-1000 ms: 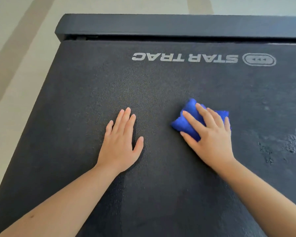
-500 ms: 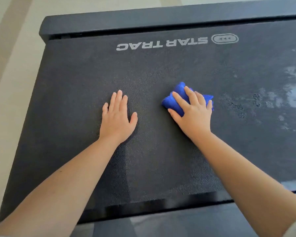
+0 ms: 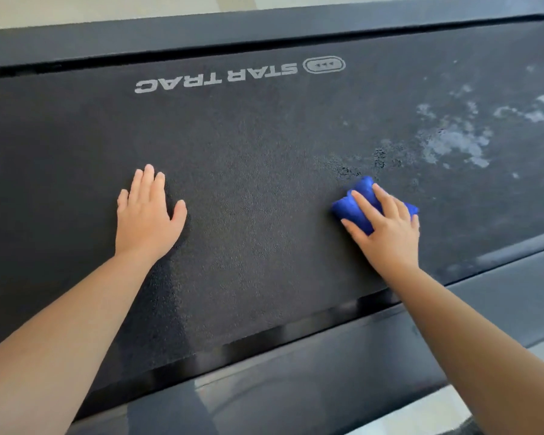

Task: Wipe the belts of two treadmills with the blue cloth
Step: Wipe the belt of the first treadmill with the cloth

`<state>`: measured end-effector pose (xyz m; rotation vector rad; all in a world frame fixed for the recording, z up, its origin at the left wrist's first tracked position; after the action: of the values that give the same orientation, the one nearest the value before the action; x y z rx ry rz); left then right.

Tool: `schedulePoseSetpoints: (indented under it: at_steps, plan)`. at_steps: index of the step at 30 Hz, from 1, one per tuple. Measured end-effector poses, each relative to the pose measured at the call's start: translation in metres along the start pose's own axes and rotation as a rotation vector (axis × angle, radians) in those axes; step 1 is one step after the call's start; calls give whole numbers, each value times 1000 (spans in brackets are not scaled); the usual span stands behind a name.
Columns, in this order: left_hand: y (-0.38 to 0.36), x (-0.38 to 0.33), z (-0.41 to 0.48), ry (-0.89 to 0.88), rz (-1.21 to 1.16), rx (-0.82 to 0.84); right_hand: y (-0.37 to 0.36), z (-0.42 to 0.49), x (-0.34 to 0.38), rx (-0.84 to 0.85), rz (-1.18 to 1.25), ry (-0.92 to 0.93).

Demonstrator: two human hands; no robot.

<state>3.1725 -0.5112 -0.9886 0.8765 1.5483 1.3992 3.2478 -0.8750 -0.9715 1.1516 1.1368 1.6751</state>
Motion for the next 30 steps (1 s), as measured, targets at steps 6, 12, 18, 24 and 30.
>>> schedulePoseSetpoints:
  at_steps: [6, 12, 18, 24, 30]
  plan:
    - [0, 0, 2, 7, 10, 5, -7, -29, 59, -109, 26, -131]
    - [3, -2, 1, 0, -1, -13, -19, -63, 139, -55, 20, 189]
    - [5, -5, -1, 20, 59, 12, 2, -34, 37, -77, -27, 152]
    - [18, -52, -4, -58, 131, -20, 13, -24, -5, -103, -29, 12]
    - [-22, -130, -39, -213, 70, 99, 13, -23, -3, -109, -25, 12]
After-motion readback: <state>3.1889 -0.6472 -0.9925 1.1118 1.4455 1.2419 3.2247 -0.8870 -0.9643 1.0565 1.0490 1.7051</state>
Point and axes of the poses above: each hand's wrist, its own z-axis towards the middle knuckle, its own y-axis out of the back of the hand, x = y × z, the point moved 10 cm from there along z, towards the middle knuckle, and after that the axes turned 3 degrees about z, right-handed, at the moved point
